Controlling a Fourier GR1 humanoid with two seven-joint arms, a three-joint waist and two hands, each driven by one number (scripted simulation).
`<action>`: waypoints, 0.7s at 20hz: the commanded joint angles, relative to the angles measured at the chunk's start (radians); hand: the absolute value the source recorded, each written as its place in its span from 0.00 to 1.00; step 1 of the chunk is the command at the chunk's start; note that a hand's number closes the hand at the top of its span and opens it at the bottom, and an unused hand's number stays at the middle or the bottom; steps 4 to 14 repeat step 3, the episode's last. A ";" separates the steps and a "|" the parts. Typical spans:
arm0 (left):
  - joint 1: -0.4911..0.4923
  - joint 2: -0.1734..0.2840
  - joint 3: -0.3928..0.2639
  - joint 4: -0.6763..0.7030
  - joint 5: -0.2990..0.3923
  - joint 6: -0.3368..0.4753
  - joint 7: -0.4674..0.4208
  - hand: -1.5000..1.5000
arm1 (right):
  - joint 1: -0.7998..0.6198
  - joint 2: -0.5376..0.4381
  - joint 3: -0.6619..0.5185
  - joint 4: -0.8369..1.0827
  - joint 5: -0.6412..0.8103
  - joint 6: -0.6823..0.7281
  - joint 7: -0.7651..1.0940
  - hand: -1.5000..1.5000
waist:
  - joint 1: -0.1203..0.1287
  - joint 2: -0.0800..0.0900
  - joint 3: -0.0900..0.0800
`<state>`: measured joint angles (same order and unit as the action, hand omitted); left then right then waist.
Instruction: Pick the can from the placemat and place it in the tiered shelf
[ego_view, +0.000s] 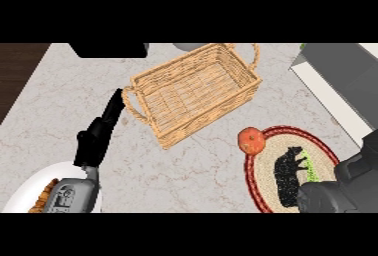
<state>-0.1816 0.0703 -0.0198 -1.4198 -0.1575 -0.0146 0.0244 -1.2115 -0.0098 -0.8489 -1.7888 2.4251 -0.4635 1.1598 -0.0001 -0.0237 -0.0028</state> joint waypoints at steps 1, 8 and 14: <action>0.012 -0.026 -0.018 -0.015 0.000 0.008 0.021 0.50 | 0.042 0.009 0.098 -0.183 -0.049 0.245 0.033 0.00 | 0.011 -0.005 0.001; -0.004 -0.003 -0.010 0.015 -0.006 -0.006 -0.001 0.50 | 0.077 0.010 0.153 -0.233 -0.036 0.317 0.027 0.00 | 0.019 0.002 -0.001; -0.004 -0.003 -0.010 0.015 -0.006 -0.006 -0.001 0.50 | 0.077 0.010 0.153 -0.233 -0.036 0.317 0.027 0.00 | 0.019 0.002 -0.001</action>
